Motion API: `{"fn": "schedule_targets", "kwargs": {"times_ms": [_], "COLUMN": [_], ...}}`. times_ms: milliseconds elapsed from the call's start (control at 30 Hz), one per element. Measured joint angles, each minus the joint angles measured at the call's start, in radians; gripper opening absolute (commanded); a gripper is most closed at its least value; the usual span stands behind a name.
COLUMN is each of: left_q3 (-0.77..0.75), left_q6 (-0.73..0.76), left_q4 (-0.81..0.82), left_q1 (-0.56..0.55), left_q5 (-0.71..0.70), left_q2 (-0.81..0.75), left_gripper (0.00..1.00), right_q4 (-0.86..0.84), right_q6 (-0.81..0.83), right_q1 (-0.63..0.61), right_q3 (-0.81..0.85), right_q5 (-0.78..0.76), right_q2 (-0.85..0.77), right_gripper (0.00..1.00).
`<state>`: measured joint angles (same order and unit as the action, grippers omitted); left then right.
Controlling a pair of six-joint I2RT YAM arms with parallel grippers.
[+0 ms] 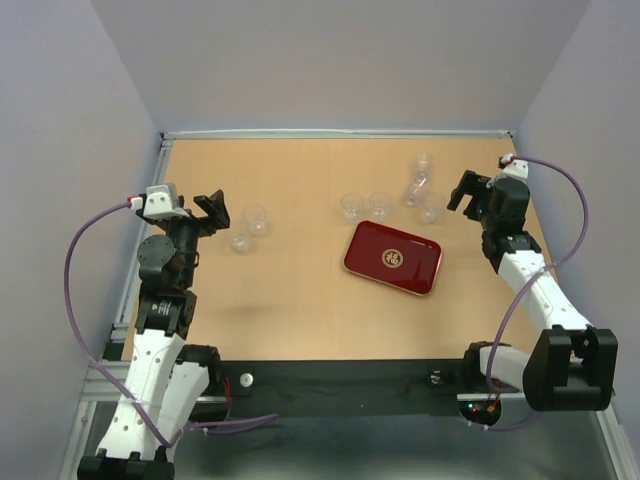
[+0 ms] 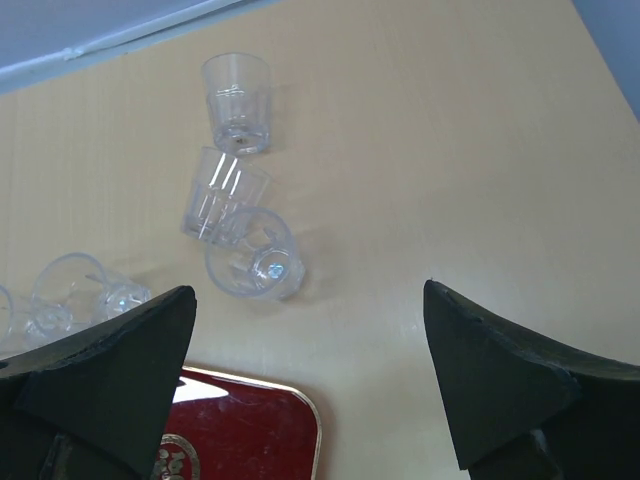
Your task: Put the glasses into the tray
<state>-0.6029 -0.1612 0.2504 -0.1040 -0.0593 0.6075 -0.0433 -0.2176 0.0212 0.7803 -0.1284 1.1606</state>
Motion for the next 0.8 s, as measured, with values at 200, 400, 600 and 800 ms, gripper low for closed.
{"fn": "schedule_targets", "kwargs": {"times_ms": [200,400,600,800], "left_q3": [0.000,0.000,0.000,0.000], "left_q6": [-0.006,-0.014,-0.019,-0.022], "left_q4": [-0.019,-0.023,-0.023,-0.023], "left_q1": [0.000,0.000,0.000,0.000], "left_q5": [0.011,0.030,0.040,0.053], "left_q2": [0.027,0.028,0.025,0.023], "left_gripper": [0.99,0.99,0.99,0.99], "right_q4": [0.006,0.021,0.115,0.188], "right_q6": [0.106,0.370,0.423,0.369], "right_q1": [0.000,-0.001,0.006,0.040], "right_q3": [0.000,0.006,0.100,0.235], "right_q5": [0.078,0.227,0.256,0.358], "right_q2": [0.000,0.016,0.161,0.293], "right_gripper": [1.00,1.00,1.00,1.00]}}
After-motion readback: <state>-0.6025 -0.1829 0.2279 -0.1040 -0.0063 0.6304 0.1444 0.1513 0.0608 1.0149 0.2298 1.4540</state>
